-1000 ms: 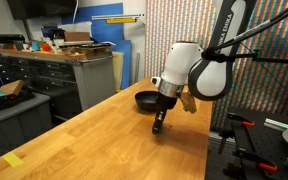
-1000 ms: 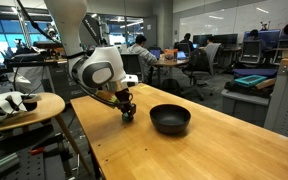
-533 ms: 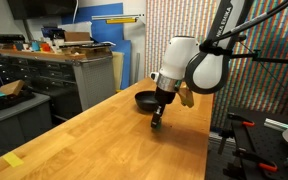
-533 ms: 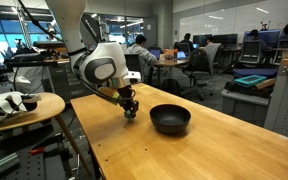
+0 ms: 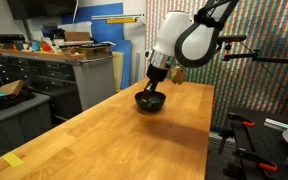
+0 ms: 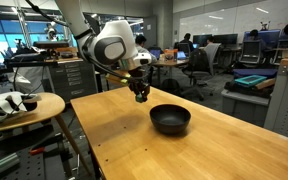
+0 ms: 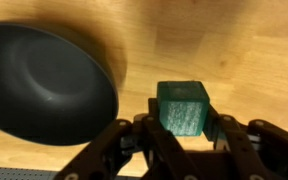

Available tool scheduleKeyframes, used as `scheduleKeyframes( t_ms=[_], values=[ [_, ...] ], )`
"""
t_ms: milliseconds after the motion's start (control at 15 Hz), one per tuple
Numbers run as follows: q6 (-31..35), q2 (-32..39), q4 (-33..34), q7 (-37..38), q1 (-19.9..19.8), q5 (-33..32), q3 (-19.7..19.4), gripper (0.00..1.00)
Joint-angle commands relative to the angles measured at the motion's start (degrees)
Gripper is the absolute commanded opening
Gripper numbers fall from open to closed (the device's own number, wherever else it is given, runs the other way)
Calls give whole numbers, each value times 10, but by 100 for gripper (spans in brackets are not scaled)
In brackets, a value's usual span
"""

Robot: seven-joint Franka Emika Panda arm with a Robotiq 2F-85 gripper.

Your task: Put the block in the bowl

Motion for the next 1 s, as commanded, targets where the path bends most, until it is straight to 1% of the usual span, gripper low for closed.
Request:
scheduleKeyframes(
  t_ms=[0, 267, 600, 933],
  values=[
    [-29, -28, 17, -8, -24, -17, 4, 18],
    [-22, -20, 23, -3, -35, -40, -22, 18],
    [0, 7, 25, 16, -35, -72, -69, 18],
    [19, 52, 37, 31, -34, -63, -85, 18]
  ],
)
